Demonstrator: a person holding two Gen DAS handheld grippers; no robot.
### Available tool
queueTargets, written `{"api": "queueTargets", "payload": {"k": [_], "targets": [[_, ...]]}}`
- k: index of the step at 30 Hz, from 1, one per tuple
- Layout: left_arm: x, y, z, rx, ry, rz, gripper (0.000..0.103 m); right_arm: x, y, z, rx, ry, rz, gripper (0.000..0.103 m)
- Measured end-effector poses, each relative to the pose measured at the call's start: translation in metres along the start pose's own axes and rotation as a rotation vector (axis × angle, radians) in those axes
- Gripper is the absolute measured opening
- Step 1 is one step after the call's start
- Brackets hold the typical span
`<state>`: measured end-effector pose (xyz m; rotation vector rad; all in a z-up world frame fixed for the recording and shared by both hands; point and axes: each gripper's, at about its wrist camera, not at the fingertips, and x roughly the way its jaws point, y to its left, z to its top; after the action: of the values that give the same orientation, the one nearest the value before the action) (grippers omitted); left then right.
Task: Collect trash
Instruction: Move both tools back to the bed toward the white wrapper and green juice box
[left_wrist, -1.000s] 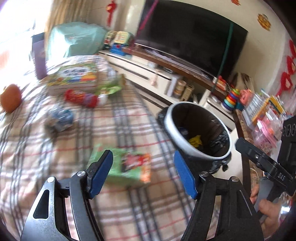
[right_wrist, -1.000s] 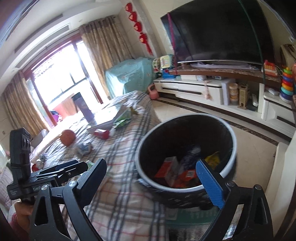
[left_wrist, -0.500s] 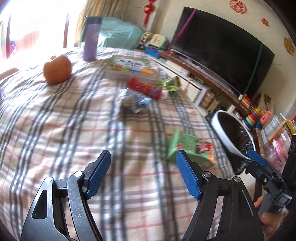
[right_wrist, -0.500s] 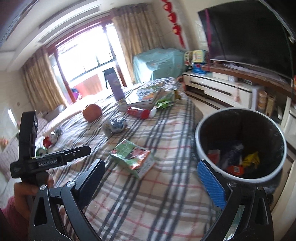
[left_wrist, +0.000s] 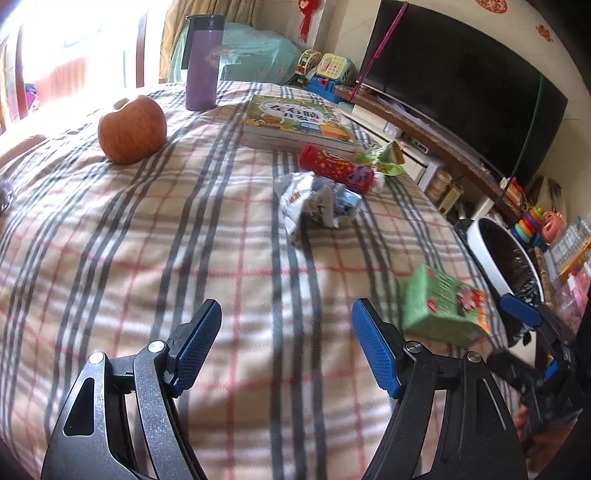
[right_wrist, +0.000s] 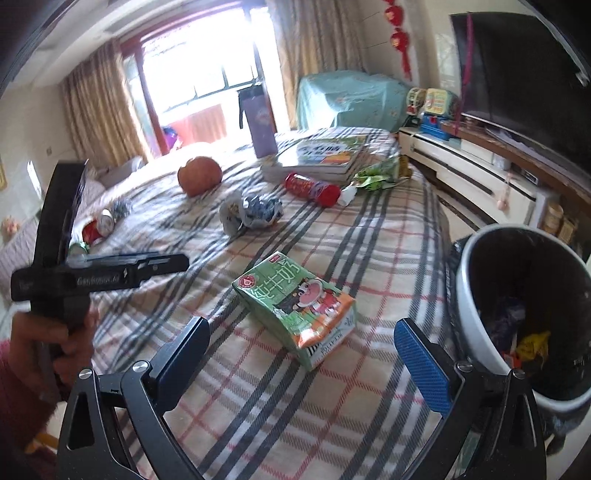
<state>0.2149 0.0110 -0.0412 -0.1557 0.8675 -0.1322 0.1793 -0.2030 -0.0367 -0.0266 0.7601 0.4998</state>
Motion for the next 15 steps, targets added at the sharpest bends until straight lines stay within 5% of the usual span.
{"api": "queueTargets", "payload": {"k": [11, 15], "targets": [[0.044, 0.006, 0.039, 0.029, -0.003, 0.019, 0.074, 0.04, -0.004, 0.015, -0.055, 0.08, 0.042, 0.101], [0.06, 0.0, 0.044, 0.051, 0.013, 0.01, 0.052, 0.047, -0.009, 0.014, -0.019, 0.106, 0.035, 0.099]]}}
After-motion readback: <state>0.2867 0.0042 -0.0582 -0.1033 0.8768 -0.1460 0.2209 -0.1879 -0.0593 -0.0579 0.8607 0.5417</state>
